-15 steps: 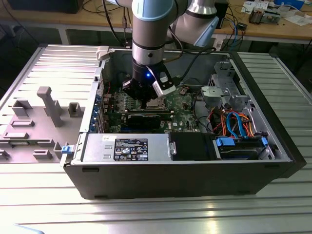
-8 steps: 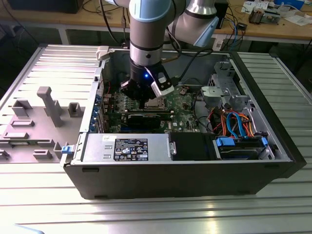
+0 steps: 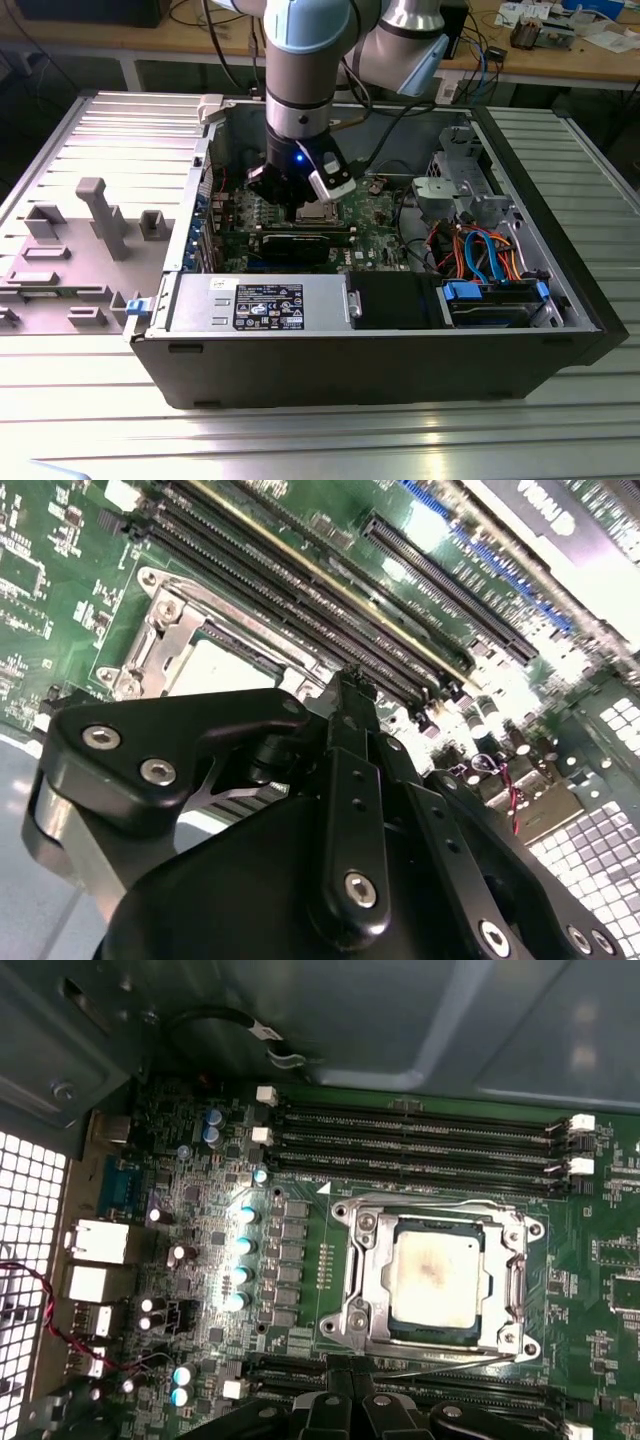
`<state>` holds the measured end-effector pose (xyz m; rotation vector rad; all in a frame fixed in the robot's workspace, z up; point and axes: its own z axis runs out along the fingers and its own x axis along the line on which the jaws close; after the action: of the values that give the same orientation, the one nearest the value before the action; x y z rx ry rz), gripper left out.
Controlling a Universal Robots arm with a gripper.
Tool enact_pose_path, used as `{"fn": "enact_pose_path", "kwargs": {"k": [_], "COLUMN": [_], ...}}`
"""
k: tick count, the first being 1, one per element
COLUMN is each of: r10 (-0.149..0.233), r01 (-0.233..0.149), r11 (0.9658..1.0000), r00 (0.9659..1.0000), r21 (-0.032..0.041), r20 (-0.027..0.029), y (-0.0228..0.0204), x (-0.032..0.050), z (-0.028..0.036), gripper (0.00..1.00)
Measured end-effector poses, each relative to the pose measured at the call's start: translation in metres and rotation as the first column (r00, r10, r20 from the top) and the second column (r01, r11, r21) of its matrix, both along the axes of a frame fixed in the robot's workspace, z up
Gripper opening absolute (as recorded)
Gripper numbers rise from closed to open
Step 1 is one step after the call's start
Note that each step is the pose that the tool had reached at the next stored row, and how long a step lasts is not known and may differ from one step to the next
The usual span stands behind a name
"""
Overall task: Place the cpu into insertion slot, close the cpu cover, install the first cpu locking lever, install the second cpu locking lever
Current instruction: 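Install the second cpu locking lever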
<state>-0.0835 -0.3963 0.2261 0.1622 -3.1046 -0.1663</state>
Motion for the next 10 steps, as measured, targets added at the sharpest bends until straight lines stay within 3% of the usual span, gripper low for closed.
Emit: {"fn": "enact_pose_path", "kwargs": {"k": [10], "r10": [0.0], "r01": [0.0], "r11": [1.0], "r00": [1.0], "r21": [0.0023], "r20": [0.0], "y": [-0.0017], "x": [0.0], "z": [-0.0001], "gripper": [0.11]}}
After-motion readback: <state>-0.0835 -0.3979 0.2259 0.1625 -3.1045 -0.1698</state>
